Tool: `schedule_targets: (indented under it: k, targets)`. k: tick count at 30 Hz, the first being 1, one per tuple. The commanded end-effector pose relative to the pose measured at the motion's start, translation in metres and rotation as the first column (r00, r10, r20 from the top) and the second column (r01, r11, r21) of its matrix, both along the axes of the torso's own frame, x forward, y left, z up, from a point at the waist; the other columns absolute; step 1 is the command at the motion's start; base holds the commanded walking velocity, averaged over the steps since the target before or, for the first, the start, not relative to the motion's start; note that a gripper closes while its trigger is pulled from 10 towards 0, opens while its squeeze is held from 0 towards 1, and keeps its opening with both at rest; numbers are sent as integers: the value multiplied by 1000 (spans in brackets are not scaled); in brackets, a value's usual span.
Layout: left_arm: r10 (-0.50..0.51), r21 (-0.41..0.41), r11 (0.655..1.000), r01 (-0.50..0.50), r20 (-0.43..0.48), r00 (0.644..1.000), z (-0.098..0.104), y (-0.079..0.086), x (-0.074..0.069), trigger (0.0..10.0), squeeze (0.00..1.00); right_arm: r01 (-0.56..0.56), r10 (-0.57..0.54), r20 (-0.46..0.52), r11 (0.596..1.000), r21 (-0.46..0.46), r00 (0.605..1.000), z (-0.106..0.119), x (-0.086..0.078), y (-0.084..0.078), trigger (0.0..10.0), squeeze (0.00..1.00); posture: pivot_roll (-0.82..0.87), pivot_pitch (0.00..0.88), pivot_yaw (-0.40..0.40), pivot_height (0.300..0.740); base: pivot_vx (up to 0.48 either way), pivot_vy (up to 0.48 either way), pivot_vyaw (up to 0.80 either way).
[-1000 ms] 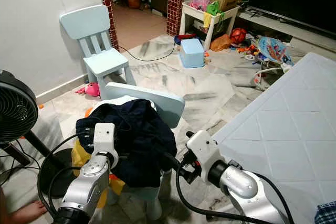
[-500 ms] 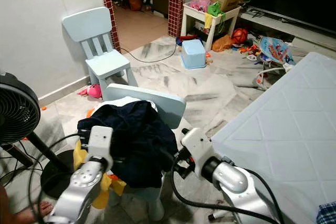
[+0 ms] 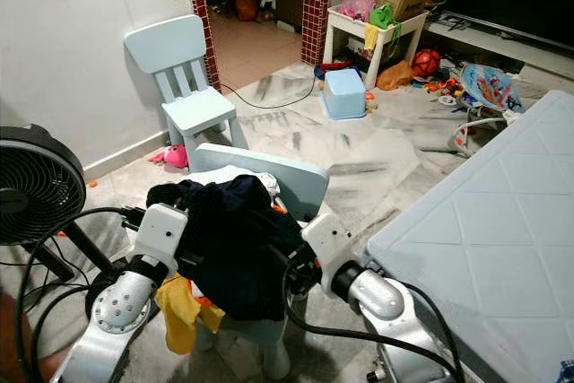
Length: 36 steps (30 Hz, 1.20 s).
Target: Hang hanger
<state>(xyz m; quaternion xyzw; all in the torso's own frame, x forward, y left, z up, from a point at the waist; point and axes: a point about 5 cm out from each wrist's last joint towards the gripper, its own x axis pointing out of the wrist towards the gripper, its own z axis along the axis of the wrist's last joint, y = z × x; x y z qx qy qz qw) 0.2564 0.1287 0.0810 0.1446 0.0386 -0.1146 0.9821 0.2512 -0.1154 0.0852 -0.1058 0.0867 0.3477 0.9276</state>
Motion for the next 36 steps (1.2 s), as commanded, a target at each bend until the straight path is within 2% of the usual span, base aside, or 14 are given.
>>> schedule_targets:
  k: [1,3,4,5,9,10,11,14,20,24,26,27,29,36]
  targets:
    - [-1,10,1000,1,-2,1000,1,3,3,5686,0,0,0,16,1000,-9,1000,1,3,1,10000,0,-82,0,38,740,0,0,0]
    - [-101,71,993,93,115,988,17,-11,6,5765,0,1,-1,18,1000,-10,1000,0,3,0,10000,0,-81,0,34,740,0,0,0]
    - [-101,71,993,93,115,988,17,-11,6,5765,0,1,-1,18,1000,-10,1000,0,3,0,10000,0,-81,0,34,740,0,0,0]
    - [-155,76,986,147,116,981,18,-19,6,10000,0,-2,2,22,1000,-12,1000,-1,3,0,10000,0,-81,0,34,740,0,0,0]
    - [-171,37,984,173,-40,984,-3,-24,2,10000,0,-6,6,27,1000,-17,1000,-1,4,0,10000,0,-87,0,34,740,0,0,0]
    - [-176,17,983,181,-169,970,-21,-24,-4,10000,0,-5,5,32,1000,-20,999,0,6,-1,10000,0,-96,0,34,740,0,0,0]
    - [-182,2,982,186,-210,961,-27,-25,-7,10000,0,-4,5,35,1000,-20,999,1,6,-2,10000,0,-98,0,32,740,0,0,0]
    - [-175,-54,984,167,-253,952,-30,-27,-11,10000,0,3,-2,39,1000,-28,999,2,6,-6,10000,0,-98,0,26,740,0,0,0]
    - [-165,-40,986,160,-198,966,-19,-27,-8,10000,0,20,-19,33,999,-29,999,0,4,-9,10000,0,-97,0,18,740,0,0,0]
    - [-116,-76,991,110,-72,991,1,-22,-1,10000,0,113,-118,94,992,53,989,10,11,-10,10000,0,-95,0,13,740,0,0,0]
    - [-98,-94,991,97,-5,995,11,-22,2,10000,0,211,-225,103,969,130,969,19,19,-15,10000,0,-91,0,6,740,0,0,0]
    - [-58,-130,989,65,55,997,22,-21,5,10000,0,331,-356,90,919,215,930,27,28,-26,10000,0,-87,0,6,740,0,0,0]
    - [-45,-149,987,59,94,995,30,-23,5,10000,0,425,-457,68,864,272,887,32,34,-37,10000,0,-85,0,11,740,0,0,0]
    - [-67,-146,985,88,141,988,37,-30,2,10000,0,524,-560,12,782,338,828,34,40,-52,10000,0,-87,0,23,740,0,0,0]
